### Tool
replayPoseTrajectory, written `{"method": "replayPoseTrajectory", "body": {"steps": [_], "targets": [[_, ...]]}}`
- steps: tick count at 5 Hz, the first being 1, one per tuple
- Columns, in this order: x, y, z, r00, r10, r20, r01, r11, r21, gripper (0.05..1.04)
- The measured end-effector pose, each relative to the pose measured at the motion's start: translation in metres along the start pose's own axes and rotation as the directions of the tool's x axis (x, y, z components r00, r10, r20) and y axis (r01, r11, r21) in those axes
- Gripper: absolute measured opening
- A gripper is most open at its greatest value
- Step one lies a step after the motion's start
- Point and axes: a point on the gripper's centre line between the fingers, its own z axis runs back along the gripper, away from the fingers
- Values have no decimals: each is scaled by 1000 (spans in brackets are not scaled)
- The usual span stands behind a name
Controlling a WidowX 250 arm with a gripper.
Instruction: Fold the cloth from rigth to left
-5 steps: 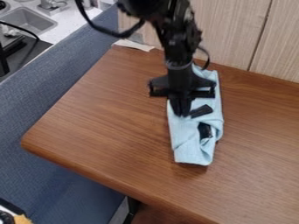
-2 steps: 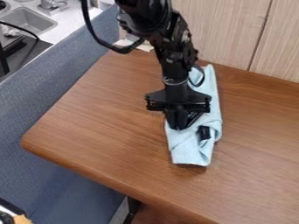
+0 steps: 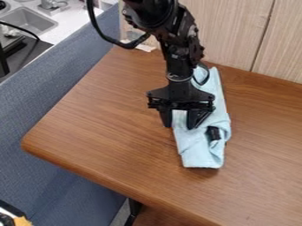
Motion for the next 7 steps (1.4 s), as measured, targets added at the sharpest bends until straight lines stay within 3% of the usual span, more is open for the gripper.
{"method": "replayPoseTrajectory", "body": {"steps": [1, 3, 6, 7], "targets": [[1, -9, 4, 999, -36, -1, 36, 999, -10, 991], [5, -24, 18, 996, -87, 14, 87, 996, -30, 1001], [13, -31, 80, 988, -110, 105, 116, 992, -52, 1001], [15, -35, 86, 985, -152, 87, 161, 981, -109, 1000]]}}
